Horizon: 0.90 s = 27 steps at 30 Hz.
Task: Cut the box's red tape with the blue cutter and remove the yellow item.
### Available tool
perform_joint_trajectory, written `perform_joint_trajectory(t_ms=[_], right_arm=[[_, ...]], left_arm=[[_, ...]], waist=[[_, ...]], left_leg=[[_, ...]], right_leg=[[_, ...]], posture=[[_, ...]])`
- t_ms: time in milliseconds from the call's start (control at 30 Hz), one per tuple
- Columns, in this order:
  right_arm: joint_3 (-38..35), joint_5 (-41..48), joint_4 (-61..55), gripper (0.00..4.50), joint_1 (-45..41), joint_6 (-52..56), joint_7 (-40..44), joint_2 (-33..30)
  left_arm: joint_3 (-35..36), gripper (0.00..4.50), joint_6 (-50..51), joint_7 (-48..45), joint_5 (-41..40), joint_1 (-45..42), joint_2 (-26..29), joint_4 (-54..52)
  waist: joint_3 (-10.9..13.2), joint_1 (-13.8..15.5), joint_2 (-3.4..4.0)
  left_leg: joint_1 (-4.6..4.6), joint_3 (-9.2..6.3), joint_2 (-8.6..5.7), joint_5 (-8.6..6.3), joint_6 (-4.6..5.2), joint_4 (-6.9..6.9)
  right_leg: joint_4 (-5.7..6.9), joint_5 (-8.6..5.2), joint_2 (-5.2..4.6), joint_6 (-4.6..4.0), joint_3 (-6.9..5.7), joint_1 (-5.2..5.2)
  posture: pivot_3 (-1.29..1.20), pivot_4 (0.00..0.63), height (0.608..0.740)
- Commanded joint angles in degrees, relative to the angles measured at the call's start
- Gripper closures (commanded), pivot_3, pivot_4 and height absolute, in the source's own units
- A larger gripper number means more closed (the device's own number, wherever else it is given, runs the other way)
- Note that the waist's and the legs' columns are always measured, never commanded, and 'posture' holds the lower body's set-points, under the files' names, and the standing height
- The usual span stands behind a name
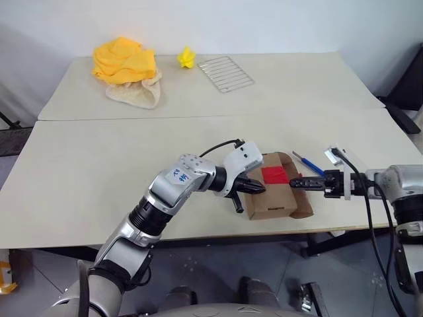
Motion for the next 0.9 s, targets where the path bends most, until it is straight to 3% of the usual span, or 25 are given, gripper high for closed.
perform_joint_trajectory(t_ms=[33,300,667,900], right_arm=[[2.60,-1.32,1.70,1.68,-0.26,-0.62,1.46,1.87],[1.98,-3.43,3.32,4.46,-1.33,-0.56,0.88,2.11],[-2.77,-1.44,-12.27,4.49,2.43,11.46,-8.63,-2.92],[-3.28,-2.08,-19.26,4.49,-1.54,24.01,-18.21,-5.45]], left_arm=[[-2.45,4.50,2.07,0.17,0.26,1.59,0.00,0.45],[-2.61,4.50,1.29,0.27,0.64,1.49,-0.14,1.57],[-2.42,4.50,-1.60,0.89,1.30,1.06,-2.08,4.77],[-1.24,4.50,-3.21,1.71,1.76,0.99,-3.17,6.71]], waist=[[0.00,0.00,0.00],[0.00,0.10,0.00],[0.00,1.72,0.05],[0.04,2.17,0.15]], left_leg=[[0.00,-0.01,0.00,0.00,0.00,-0.01],[-0.04,-0.01,-0.02,0.00,-0.01,-0.01],[-0.10,-0.03,-0.07,0.00,-0.01,0.00],[-0.15,-0.03,-0.15,0.00,0.00,0.00]], right_leg=[[0.00,0.00,0.00,0.00,0.00,0.00],[-0.02,0.00,-0.01,0.00,0.00,-0.03],[-0.04,0.00,-0.07,0.00,-0.01,-0.07],[-0.08,0.00,-0.15,0.01,-0.01,-0.08]], posture=[[0.00,0.150,0.740],[0.00,0.150,0.740],[0.00,0.150,0.740],[0.00,0.150,0.740]])
